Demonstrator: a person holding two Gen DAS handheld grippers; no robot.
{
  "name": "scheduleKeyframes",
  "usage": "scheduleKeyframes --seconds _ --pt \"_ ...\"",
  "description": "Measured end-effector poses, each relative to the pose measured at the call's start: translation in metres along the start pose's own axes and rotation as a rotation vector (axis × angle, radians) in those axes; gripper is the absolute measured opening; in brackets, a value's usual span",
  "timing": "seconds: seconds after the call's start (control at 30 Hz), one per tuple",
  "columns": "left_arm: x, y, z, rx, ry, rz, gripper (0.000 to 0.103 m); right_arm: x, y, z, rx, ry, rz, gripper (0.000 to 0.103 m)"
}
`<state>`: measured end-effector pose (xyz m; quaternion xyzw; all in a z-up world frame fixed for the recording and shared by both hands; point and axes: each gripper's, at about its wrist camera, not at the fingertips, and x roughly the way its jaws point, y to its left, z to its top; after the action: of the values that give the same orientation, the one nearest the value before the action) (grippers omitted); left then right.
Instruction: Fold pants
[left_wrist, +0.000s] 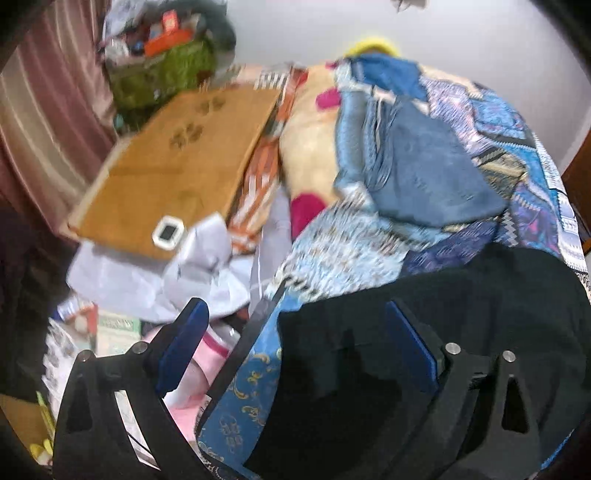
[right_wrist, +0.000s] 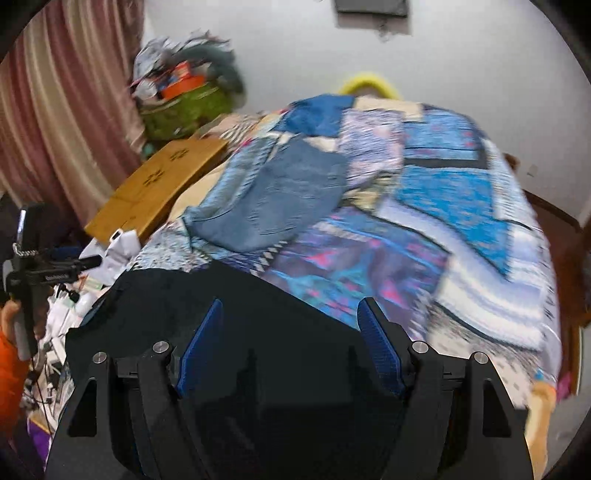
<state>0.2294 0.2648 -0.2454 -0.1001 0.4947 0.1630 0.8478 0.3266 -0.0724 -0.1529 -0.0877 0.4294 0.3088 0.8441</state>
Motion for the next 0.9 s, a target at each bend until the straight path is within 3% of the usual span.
scheduleKeyframes --seconds 0.17,0.3,0.43,0.53,0.6,0.77,0.9 --pt "0.042 0.01 -0.009 -0.031 0.113 -0.095 0.096 0.052 0.029 0.02 -0.095 0.084 0.046 0.072" --pt "0.067 0.004 -0.012 -0.043 0.18 -0.253 0.096 0.09 0.04 0.029 -0.133 0.148 0.085 0.072" --pt "0.076 -0.004 -0.009 -0.032 0.221 -0.363 0.077 0.124 0.045 0.035 -0.122 0.212 0.142 0.067" --pt "0.078 -0.007 -0.009 -0.022 0.221 -0.39 0.066 0.148 0.046 0.035 -0.109 0.292 0.187 0.048" --pt "0.076 -0.007 -0.01 -0.014 0.209 -0.393 0.061 0.157 0.05 0.032 -0.116 0.316 0.191 0.021" --pt "0.067 -0.013 -0.01 0.042 0.151 -0.322 0.053 0.153 0.058 0.031 -0.163 0.286 0.171 0.01" --pt "0.055 -0.031 -0.009 0.193 0.078 -0.163 0.051 0.147 0.063 0.031 -0.193 0.245 0.119 0.008"
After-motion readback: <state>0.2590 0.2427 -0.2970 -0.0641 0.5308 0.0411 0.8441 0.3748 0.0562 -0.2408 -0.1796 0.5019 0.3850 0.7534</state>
